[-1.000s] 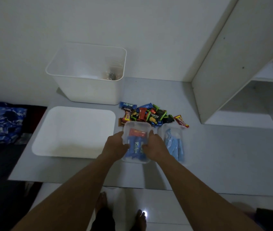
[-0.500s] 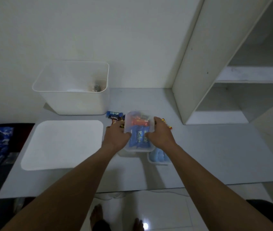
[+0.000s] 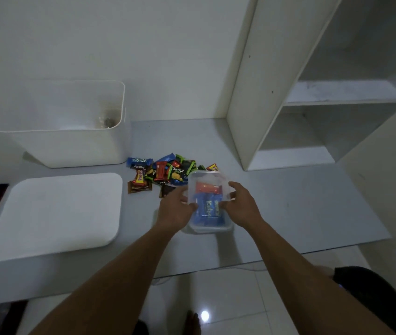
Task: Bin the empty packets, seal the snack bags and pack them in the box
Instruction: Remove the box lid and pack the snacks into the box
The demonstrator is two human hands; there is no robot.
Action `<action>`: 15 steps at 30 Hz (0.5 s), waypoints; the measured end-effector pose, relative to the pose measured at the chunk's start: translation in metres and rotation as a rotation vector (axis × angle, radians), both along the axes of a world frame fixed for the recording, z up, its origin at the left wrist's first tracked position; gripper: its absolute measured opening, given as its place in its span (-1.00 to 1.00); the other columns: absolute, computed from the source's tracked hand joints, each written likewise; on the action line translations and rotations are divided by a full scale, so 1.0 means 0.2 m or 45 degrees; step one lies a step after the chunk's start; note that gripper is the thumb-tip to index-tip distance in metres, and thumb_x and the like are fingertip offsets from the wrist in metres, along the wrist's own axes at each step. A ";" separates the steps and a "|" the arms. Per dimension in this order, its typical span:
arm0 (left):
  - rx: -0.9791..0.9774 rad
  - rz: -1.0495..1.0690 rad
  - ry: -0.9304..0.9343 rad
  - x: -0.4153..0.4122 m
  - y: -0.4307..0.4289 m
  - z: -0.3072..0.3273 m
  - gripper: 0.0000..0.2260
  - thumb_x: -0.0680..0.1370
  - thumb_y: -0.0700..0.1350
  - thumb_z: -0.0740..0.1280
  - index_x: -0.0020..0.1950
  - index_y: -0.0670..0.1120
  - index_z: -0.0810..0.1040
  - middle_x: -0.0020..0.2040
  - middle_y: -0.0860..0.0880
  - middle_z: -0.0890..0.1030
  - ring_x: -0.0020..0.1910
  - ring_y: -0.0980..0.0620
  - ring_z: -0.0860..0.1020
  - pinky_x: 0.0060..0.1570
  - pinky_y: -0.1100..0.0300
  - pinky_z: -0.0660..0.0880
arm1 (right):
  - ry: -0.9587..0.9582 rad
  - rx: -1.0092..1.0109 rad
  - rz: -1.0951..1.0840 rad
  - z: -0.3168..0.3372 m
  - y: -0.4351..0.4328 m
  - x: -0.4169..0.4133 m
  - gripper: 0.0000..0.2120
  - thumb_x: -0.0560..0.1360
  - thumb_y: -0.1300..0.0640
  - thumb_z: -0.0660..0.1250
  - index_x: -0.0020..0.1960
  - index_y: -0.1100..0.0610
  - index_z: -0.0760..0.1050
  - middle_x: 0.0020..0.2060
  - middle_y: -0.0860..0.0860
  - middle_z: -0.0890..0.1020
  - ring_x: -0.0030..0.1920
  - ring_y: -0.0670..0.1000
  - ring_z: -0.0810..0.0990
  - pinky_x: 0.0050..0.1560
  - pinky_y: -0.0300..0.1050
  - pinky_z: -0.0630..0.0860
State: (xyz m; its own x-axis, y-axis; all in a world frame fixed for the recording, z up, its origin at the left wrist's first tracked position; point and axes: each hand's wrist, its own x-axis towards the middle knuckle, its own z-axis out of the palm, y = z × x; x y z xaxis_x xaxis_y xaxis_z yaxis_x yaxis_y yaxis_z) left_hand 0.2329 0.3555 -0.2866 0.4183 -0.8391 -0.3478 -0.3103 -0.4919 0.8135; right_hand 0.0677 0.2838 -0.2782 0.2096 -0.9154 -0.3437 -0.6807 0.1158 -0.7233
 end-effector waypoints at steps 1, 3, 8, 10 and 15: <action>0.017 0.022 0.032 -0.01 -0.01 -0.01 -0.54 0.46 -0.18 0.46 0.35 0.01 0.49 0.07 -0.01 0.59 0.02 0.02 0.56 0.00 0.16 0.49 | -0.037 -0.007 -0.005 -0.01 0.00 -0.01 -0.38 0.44 0.25 0.44 0.45 0.07 0.35 0.21 0.08 0.58 0.08 0.03 0.55 0.03 -0.18 0.41; 0.054 0.043 0.138 -0.01 -0.01 -0.04 -0.46 0.48 -0.17 0.43 0.42 0.08 0.38 0.19 -0.02 0.58 0.13 -0.04 0.56 0.14 0.03 0.53 | -0.133 0.008 -0.017 -0.03 -0.01 -0.03 -0.44 0.48 0.27 0.40 0.44 0.03 0.36 0.12 -0.01 0.55 0.02 -0.05 0.48 0.00 -0.18 0.40; 0.059 0.044 0.404 0.01 -0.04 -0.12 -0.32 0.39 -0.07 0.34 0.45 0.35 0.24 0.28 0.02 0.57 0.18 -0.06 0.58 0.23 -0.19 0.49 | -0.363 0.254 0.005 -0.09 -0.02 -0.08 -0.58 0.60 0.18 0.30 0.29 -0.24 0.29 0.08 -0.09 0.54 -0.08 -0.20 0.56 -0.22 -0.34 0.51; 0.047 0.010 0.407 0.01 -0.05 -0.13 -0.37 0.38 -0.08 0.31 0.33 0.48 0.32 0.24 0.05 0.59 0.16 -0.05 0.59 0.21 -0.18 0.50 | -0.389 0.283 0.029 -0.10 -0.02 -0.09 -0.44 0.61 0.19 0.30 0.48 -0.22 0.21 0.19 -0.01 0.57 0.00 -0.14 0.62 -0.16 -0.31 0.58; -0.036 -0.061 0.406 0.03 -0.05 0.02 -0.40 0.46 -0.18 0.28 0.34 0.41 0.37 0.16 0.07 0.62 0.11 -0.02 0.60 0.17 -0.12 0.54 | -0.431 0.325 0.069 -0.01 -0.03 -0.10 -0.25 0.58 0.15 0.35 0.57 -0.25 0.00 0.32 0.09 0.54 0.10 0.05 0.66 0.09 0.02 0.63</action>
State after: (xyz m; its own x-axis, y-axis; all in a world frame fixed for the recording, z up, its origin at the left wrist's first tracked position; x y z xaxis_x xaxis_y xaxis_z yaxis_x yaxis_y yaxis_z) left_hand 0.2380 0.3459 -0.2821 0.2520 -0.8663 -0.4313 -0.0594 -0.4587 0.8866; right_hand 0.0473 0.2769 -0.2807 0.3953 -0.7943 -0.4613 -0.4198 0.2904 -0.8599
